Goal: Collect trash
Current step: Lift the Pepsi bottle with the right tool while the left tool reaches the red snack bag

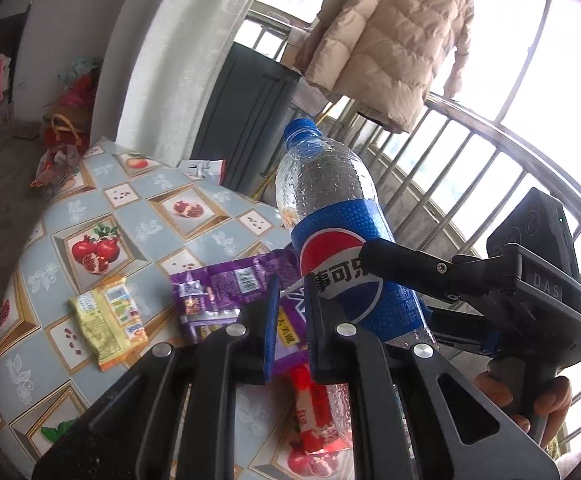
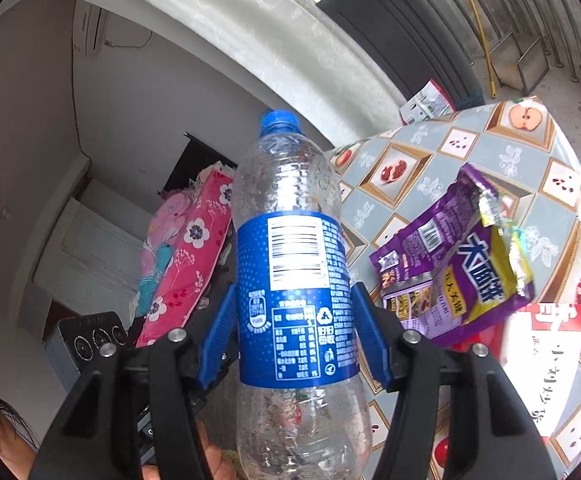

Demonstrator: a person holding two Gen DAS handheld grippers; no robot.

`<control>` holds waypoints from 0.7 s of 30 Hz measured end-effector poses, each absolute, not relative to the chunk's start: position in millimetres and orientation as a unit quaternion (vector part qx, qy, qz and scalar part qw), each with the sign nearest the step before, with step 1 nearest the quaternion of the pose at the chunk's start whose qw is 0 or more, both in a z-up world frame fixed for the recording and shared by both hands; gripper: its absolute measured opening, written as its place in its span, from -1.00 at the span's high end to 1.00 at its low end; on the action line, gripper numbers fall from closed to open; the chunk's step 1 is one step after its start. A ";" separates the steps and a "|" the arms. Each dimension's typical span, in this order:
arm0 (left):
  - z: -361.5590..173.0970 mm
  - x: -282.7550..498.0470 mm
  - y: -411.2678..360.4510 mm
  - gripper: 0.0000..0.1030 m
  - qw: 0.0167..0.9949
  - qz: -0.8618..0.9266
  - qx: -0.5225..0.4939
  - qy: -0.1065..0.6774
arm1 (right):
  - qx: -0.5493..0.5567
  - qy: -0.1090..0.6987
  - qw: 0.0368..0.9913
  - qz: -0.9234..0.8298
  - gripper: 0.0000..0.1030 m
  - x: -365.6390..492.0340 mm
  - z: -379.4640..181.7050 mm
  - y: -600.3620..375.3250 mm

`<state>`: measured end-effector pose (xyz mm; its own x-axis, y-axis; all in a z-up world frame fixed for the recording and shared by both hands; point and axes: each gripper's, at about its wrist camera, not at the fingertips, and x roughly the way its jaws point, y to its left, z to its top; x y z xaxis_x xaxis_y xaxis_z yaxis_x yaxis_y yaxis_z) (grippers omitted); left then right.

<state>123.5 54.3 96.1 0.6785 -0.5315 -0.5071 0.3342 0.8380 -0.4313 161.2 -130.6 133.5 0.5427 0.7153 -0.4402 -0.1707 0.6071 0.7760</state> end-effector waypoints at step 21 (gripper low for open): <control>59.1 97.2 -107.1 0.81 0.838 -0.382 -0.044 0.387 | 0.484 0.360 0.787 0.128 -0.09 60.7 51.9 -292.1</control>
<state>97.2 -107.1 59.1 0.4084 -0.6742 -0.6153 0.6062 0.7043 -0.3693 60.7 -292.1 51.9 0.7083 0.5493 -0.4433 0.1474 0.4991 0.8539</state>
